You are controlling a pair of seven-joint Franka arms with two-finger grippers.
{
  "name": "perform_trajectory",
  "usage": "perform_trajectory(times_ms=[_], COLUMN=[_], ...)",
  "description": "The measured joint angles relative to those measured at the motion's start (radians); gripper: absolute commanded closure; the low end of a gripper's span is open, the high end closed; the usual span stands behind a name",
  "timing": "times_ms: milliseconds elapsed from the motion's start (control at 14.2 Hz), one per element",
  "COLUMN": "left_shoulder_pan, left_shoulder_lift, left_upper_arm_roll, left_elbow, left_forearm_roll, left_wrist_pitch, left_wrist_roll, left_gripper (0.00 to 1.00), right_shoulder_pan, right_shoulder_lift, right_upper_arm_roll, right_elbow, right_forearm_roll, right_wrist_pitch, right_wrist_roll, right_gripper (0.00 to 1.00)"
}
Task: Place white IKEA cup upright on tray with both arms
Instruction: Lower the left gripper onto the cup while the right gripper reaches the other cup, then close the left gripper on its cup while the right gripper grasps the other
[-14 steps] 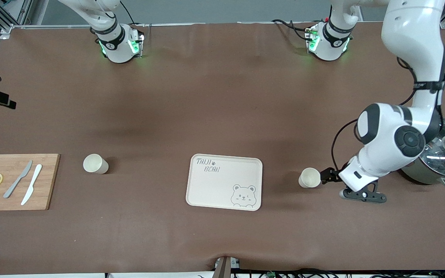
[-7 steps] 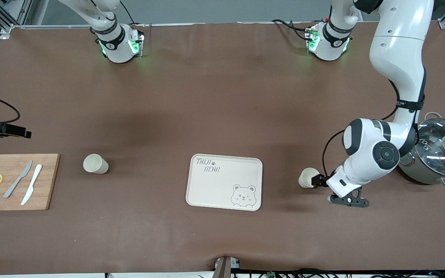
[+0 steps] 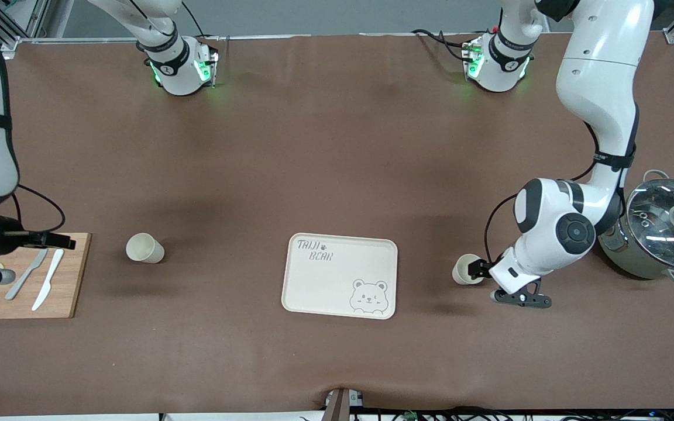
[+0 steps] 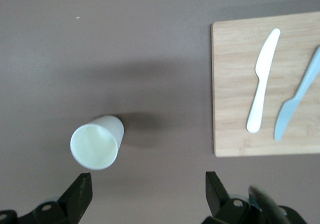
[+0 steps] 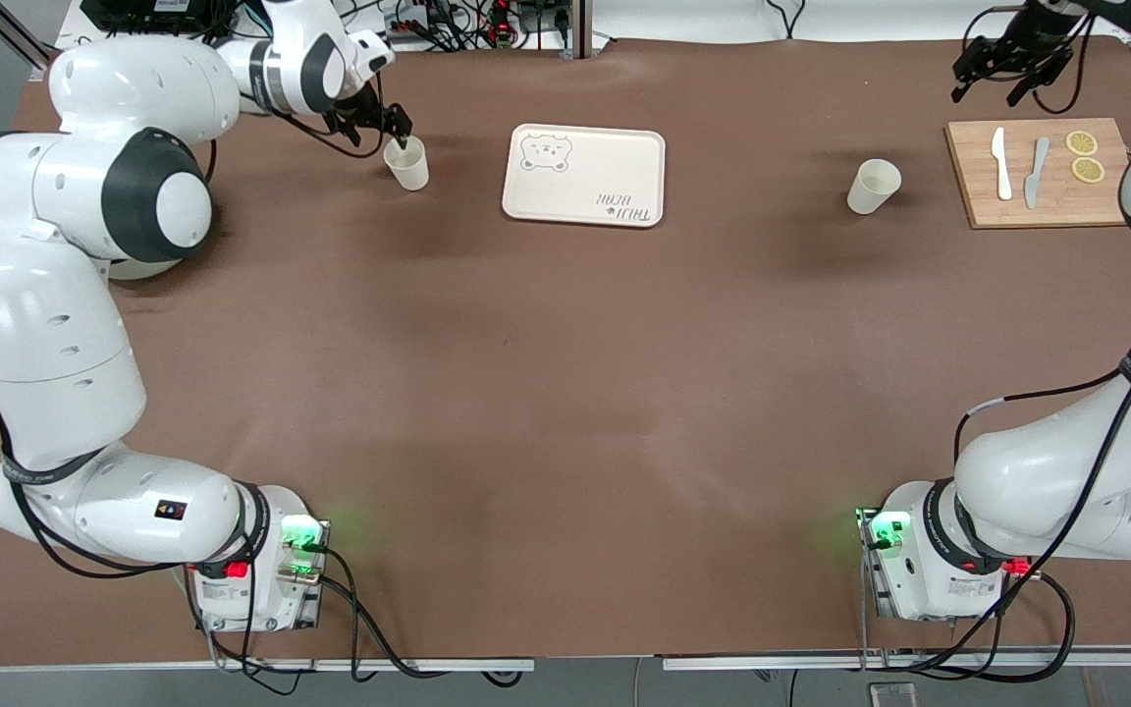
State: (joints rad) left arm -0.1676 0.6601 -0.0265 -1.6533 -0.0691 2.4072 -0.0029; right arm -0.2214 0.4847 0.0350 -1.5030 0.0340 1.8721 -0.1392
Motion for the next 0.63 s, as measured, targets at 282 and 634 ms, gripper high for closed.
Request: perform_trajectory(times_ms=[282, 634], left_shoulder_pan=[0.000, -0.004], left_shoulder_lift=[-0.004, -0.013], left_upper_arm_roll=[-0.001, -0.003], left_elbow=[-0.054, -0.056], left_forearm_roll=[0.000, 0.000], left_wrist_pitch=[0.057, 0.058], left_wrist_roll=[0.000, 0.000], left_gripper=[0.00, 0.00], right_shoulder_pan=[0.025, 0.041], right_shoulder_lift=[0.044, 0.053], right_upper_arm_roll=[0.005, 0.006], right_elbow=[-0.002, -0.095], right_forearm_roll=[0.000, 0.001], right_wrist_pitch=[0.023, 0.133], right_wrist_roll=[0.028, 0.033], right_gripper=[0.00, 0.00])
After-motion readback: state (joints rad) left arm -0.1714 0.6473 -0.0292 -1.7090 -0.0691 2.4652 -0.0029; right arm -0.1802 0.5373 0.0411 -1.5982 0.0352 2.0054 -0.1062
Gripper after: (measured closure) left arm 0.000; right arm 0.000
